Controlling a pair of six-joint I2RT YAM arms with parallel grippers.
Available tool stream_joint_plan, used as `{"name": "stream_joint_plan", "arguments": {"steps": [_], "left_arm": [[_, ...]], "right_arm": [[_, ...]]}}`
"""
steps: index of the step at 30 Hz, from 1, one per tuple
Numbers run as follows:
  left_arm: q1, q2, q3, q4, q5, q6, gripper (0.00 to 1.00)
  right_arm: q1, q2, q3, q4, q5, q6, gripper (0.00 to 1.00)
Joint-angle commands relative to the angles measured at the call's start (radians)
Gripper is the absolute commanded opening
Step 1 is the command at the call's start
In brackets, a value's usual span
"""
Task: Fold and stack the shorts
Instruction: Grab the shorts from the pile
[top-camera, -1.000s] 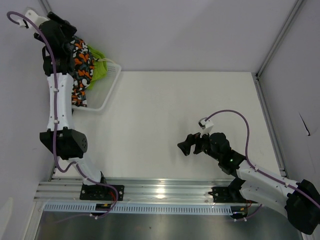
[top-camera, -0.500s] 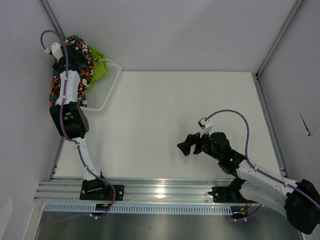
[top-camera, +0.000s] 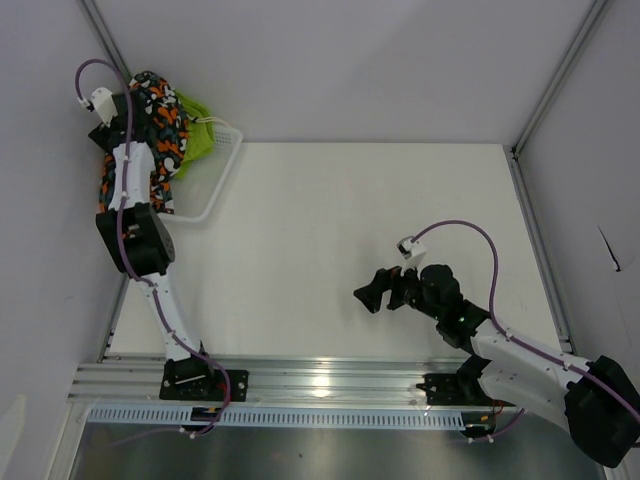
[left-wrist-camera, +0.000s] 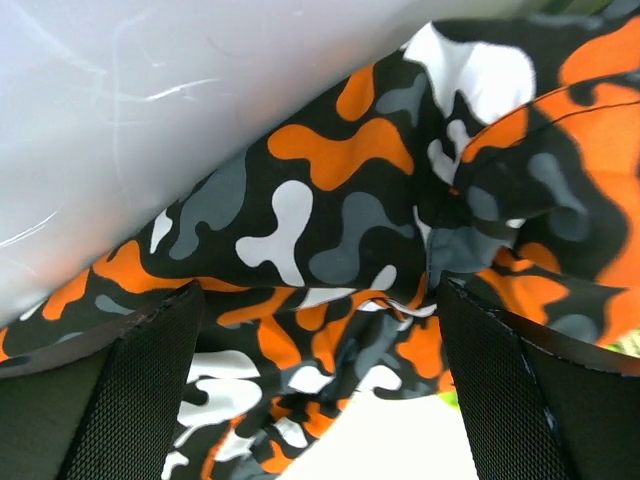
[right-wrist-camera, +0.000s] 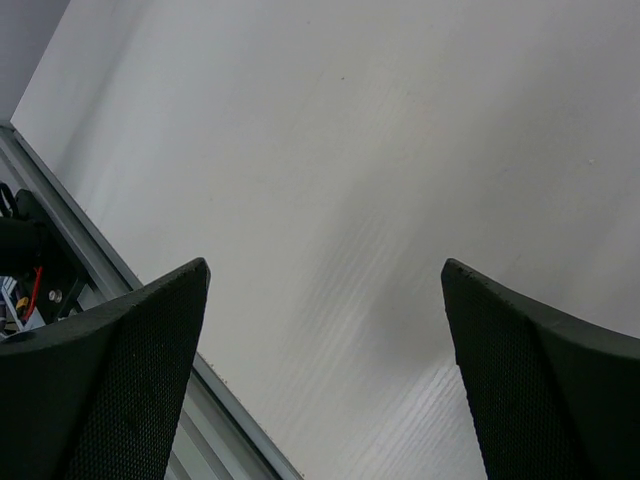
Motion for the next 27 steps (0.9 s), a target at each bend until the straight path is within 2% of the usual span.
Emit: {"name": "stream_joint_plan", "arguments": {"steps": [1, 8, 9, 12, 13, 15, 16, 27], "left_arm": [[0.005, 0.038, 0.051, 0.003, -0.047, 0.098, 0.99], [0.029, 0.11, 0.083, -0.031, -0.019, 0.08, 0.99], [0.029, 0.117, 0.086, -0.028, -0.012, 0.082, 0.96], [0.034, 0.121, 0.099, -0.029, 0.016, 0.077, 0.6], [0.035, 0.124, 0.103, -0.029, 0.014, 0.079, 0.4], [0.035, 0.118, 0.108, -0.029, 0.002, 0.08, 0.19], [0.035, 0.107, 0.108, -0.031, -0.004, 0.082, 0.01], [-0.032, -0.04, 0.1, -0.028, -0.096, 0.111, 0.0]], "right_arm": [[-0.006, 0.015, -0.003, 0.05, -0.027, 0.012, 1.0], [-0.01, 0.042, 0.0, 0.054, -0.025, 0.009, 0.99], [-0.012, 0.042, 0.002, 0.053, -0.024, 0.007, 0.99], [-0.013, 0.027, -0.001, 0.048, -0.016, 0.009, 0.99], [-0.013, 0.024, -0.004, 0.048, -0.013, 0.007, 1.0], [-0.015, 0.016, -0.007, 0.05, -0.014, 0.01, 1.0], [-0.016, 0.016, -0.01, 0.051, -0.016, 0.01, 1.0], [-0.02, 0.03, -0.006, 0.063, -0.04, 0.012, 0.99]]}}
